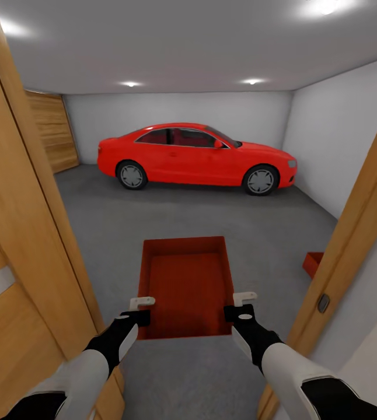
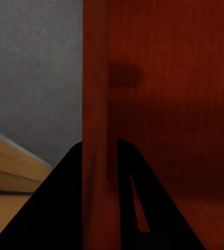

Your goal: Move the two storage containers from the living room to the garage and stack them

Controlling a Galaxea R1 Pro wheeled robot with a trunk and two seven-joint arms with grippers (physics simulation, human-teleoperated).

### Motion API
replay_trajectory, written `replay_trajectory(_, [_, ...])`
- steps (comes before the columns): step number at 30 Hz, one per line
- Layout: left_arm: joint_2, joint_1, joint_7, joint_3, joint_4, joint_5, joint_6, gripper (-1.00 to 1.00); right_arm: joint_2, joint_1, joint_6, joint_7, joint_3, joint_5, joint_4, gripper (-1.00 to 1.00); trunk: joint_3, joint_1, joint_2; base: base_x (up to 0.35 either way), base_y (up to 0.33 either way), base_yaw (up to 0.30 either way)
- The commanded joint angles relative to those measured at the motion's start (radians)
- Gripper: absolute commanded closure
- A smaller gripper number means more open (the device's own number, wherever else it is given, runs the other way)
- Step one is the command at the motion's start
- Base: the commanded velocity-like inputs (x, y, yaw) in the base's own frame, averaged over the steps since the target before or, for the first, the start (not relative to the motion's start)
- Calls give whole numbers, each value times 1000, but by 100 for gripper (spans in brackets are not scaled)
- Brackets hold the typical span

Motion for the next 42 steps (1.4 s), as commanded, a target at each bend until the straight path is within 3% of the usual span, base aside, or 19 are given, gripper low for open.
replay_trajectory(1, [36, 0, 3, -21, -5, 4, -20, 100, -9, -1, 5, -2, 9, -17, 4, 100, -2, 1, -2, 17, 6, -193])
replay_trajectory(13, [36, 0, 3, -21, -5, 4, -18, 100, -9, -1, 5, -2, 9, -17, 4, 100, 2, 1, -2, 2, 1, -179])
replay_trajectory(34, [36, 0, 3, -21, -5, 5, -13, 100, -8, -1, 6, -2, 9, -17, 4, 100, 2, 1, -2, 0, 1, -3])
replay_trajectory(42, [35, 0, 3, -22, -5, 5, -12, 100, -8, -1, 6, -2, 9, -17, 4, 100, 2, 1, -2, 0, 222, 0])
